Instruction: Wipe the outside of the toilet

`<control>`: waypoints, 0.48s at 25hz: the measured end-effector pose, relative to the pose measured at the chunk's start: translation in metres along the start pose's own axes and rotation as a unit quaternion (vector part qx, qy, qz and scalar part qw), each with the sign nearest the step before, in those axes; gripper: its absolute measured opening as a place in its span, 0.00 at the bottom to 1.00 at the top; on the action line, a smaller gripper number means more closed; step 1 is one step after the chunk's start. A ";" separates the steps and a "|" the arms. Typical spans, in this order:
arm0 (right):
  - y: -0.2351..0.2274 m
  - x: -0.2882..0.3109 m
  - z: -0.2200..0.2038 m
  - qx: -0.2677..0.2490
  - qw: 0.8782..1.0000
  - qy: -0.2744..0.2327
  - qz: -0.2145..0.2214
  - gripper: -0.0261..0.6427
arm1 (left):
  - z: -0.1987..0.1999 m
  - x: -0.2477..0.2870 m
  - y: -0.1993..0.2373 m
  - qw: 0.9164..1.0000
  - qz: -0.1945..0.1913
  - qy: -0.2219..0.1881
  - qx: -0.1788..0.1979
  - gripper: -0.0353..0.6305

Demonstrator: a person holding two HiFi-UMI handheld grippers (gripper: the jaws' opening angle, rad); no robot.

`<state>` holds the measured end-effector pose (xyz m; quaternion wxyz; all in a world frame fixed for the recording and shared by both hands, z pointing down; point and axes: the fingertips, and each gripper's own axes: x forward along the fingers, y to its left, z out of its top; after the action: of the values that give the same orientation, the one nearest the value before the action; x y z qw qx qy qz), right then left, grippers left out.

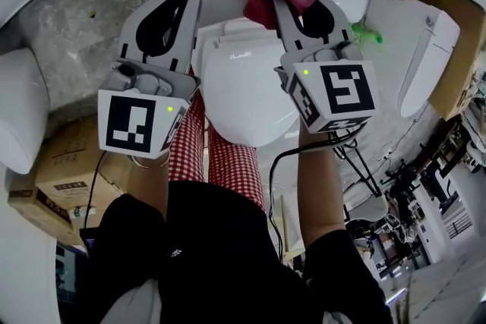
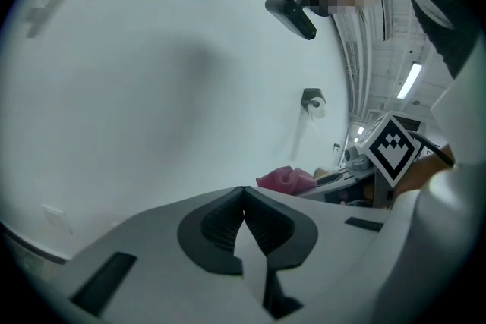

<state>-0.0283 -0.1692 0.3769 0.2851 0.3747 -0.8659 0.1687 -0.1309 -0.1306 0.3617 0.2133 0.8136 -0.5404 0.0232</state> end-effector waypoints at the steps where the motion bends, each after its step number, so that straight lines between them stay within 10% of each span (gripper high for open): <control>1: -0.005 -0.002 -0.001 0.000 1.000 -0.001 -0.005 0.15 | 0.001 0.001 -0.001 1.000 -0.002 0.000 0.001 0.06; 12: -0.056 -0.018 -0.007 0.001 0.999 -0.004 -0.049 0.15 | 0.003 0.015 -0.011 1.000 -0.012 0.002 0.003 0.06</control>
<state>0.0261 -0.1927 0.3750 0.2888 0.4177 -0.8476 0.1541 -0.1153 -0.1414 0.3596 0.2126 0.8208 -0.5297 0.0238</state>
